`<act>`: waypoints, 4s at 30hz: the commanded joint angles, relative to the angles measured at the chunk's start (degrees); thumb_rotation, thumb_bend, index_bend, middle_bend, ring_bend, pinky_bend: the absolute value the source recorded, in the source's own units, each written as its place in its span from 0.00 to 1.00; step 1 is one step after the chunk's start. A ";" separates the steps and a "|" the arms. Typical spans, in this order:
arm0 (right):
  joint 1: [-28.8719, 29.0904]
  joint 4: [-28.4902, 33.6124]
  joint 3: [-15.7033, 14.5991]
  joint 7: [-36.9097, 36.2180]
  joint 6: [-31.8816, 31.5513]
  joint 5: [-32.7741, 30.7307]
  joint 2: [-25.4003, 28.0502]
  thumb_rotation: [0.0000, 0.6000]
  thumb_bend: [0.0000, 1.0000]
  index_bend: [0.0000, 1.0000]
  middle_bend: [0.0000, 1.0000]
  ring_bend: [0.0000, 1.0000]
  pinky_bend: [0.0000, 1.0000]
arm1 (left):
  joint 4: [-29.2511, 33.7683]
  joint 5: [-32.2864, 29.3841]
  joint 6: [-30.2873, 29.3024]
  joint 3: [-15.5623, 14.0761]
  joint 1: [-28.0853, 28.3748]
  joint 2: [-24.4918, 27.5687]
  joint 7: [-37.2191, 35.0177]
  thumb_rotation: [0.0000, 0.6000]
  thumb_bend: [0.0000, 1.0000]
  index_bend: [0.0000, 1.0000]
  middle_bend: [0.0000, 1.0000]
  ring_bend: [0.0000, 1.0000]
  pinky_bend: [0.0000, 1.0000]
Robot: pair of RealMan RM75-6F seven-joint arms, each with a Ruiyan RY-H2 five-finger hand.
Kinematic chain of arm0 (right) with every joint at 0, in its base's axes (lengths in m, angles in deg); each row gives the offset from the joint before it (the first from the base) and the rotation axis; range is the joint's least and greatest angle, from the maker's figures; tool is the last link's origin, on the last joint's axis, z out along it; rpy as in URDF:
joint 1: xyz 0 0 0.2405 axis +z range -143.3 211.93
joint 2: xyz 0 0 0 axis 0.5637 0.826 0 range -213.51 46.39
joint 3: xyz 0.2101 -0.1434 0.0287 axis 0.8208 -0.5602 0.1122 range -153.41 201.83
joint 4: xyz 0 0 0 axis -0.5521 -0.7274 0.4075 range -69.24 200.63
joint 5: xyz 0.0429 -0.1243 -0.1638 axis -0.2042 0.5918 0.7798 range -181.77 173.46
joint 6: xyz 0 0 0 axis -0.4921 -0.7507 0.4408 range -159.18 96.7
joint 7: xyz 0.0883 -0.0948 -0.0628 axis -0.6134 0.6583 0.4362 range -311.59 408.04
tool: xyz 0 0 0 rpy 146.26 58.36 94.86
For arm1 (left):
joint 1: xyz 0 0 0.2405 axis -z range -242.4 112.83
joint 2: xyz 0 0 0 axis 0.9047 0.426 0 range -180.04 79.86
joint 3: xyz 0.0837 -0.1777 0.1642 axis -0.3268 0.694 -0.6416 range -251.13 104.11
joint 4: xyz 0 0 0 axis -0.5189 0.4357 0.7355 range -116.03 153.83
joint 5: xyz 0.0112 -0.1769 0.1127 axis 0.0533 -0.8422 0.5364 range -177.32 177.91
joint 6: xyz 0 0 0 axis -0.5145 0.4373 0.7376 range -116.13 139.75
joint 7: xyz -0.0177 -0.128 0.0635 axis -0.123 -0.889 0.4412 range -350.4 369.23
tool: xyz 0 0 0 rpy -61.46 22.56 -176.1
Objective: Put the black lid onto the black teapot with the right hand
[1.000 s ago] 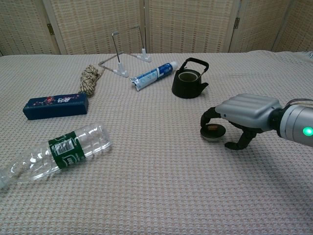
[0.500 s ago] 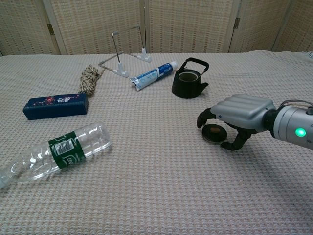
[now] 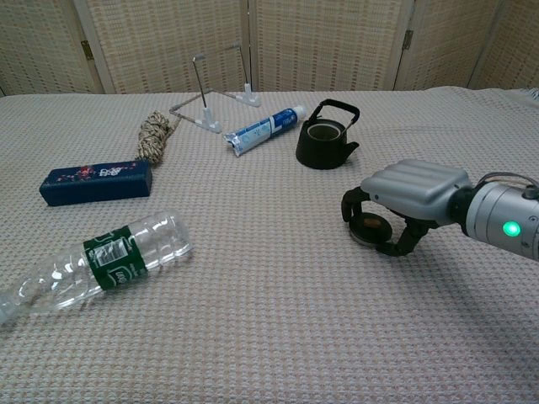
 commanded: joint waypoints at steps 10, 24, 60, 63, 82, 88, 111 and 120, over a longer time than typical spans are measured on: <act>2.39 2.83 6.16 -2.55 -0.26 -3.19 4.33 1.00 0.37 0.40 0.37 0.88 0.81 | 0.51 0.25 -0.16 0.10 0.08 0.19 0.58 1.00 0.16 0.08 0.00 0.01 0.00; 11.64 -12.39 13.98 -6.42 5.38 -10.73 -1.66 1.00 0.37 0.40 0.37 0.90 0.82 | 1.53 -0.13 -0.81 -0.07 -0.64 0.69 1.63 1.00 0.16 0.08 0.00 0.01 0.00; 19.97 -35.35 17.19 -8.49 9.93 -19.51 -14.62 1.00 0.37 0.31 0.28 0.90 0.82 | 1.01 -1.19 0.47 -0.61 -1.19 0.17 1.49 1.00 0.16 0.08 0.00 0.01 0.00; 20.03 -35.43 17.06 -8.20 10.61 -19.99 -14.55 1.00 0.37 0.26 0.24 0.88 0.82 | 0.75 -1.28 0.73 -0.66 -1.15 0.01 1.40 1.00 0.16 0.08 0.00 0.01 0.00; 15.31 -19.92 13.02 -9.25 7.64 -15.14 -5.89 1.00 0.37 0.22 0.27 0.87 0.82 | 0.38 -1.16 0.96 -0.62 -1.05 -0.23 1.06 1.00 0.16 0.08 0.00 0.01 0.00; 15.34 -17.85 12.21 -7.78 7.47 -16.26 -5.33 1.00 0.37 0.25 0.29 0.87 0.82 | 0.42 -0.76 0.83 -0.68 -0.99 -0.22 1.12 1.00 0.16 0.08 0.00 0.01 0.00; 5.95 -0.17 6.96 -3.11 -10.16 -10.77 5.42 1.00 0.37 0.25 0.31 0.68 0.82 | -1.20 -0.11 1.27 -0.41 -0.47 -0.23 -1.88 1.00 0.16 0.08 0.00 0.01 0.00; -7.57 17.38 -1.29 -4.99 -23.56 -2.83 18.62 1.00 0.37 0.25 0.28 0.38 0.35 | -1.64 0.37 3.16 0.04 1.35 -0.58 -2.69 1.00 0.16 0.08 0.00 0.01 0.00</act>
